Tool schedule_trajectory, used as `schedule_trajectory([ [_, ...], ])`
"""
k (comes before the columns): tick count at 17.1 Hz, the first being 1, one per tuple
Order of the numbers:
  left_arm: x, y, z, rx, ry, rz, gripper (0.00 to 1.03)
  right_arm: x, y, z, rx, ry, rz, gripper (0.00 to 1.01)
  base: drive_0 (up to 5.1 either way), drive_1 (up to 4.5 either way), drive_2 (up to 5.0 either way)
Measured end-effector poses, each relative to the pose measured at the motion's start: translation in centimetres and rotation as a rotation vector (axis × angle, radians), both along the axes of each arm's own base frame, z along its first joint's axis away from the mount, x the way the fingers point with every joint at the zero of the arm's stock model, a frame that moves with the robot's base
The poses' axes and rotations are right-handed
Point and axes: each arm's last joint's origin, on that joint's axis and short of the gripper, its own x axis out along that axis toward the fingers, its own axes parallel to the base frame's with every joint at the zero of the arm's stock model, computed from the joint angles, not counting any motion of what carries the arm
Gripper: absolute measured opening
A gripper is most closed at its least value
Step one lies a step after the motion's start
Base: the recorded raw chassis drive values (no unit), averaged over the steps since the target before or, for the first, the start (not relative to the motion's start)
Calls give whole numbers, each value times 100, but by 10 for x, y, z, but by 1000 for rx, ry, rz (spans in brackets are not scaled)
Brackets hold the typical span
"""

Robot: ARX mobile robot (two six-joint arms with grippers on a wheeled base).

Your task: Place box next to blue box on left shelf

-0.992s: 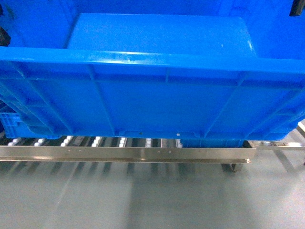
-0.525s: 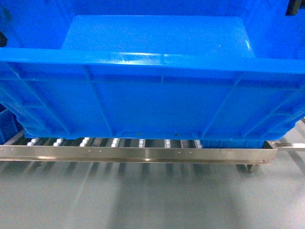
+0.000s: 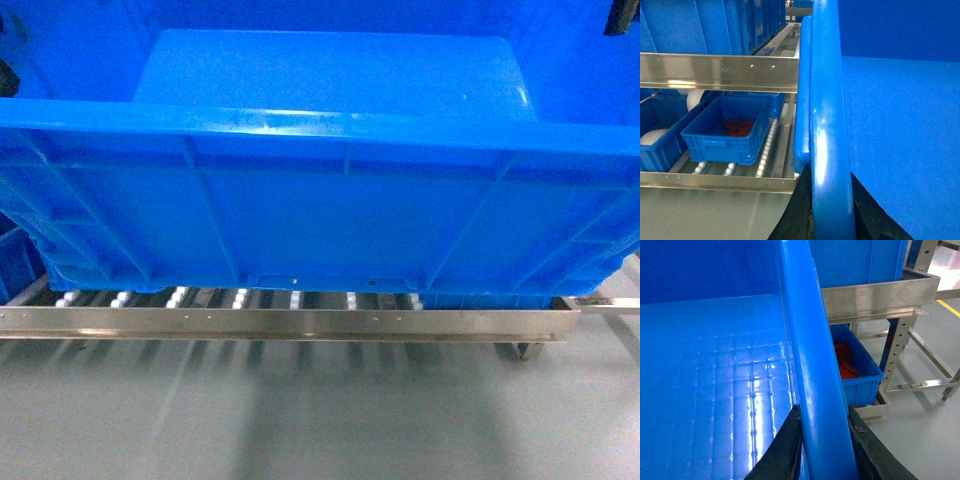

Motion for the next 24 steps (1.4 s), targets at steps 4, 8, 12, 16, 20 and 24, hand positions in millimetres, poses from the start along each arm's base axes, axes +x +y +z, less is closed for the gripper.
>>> schedule_trajectory([
  [4, 0, 0, 1, -1, -5, 0, 8, 0, 0, 1, 1, -5, 0, 17, 0, 0, 0],
  [8, 0, 0, 0, 0, 0, 0, 8, 0, 0, 0, -1, 1, -1, 17, 0, 0, 0],
  [12, 0, 0, 0, 0, 1, -1, 8, 0, 0, 0, -1, 1, -1, 17, 0, 0, 0],
  [16, 0, 0, 0, 0, 0, 0, 8, 0, 0, 0, 0, 1, -1, 17, 0, 0, 0],
  [20, 0, 0, 0, 0, 0, 0, 8, 0, 0, 0, -1, 0, -1, 17, 0, 0, 0],
  [24, 0, 0, 0, 0, 0, 0, 8, 0, 0, 0, -1, 0, -1, 17, 0, 0, 0],
])
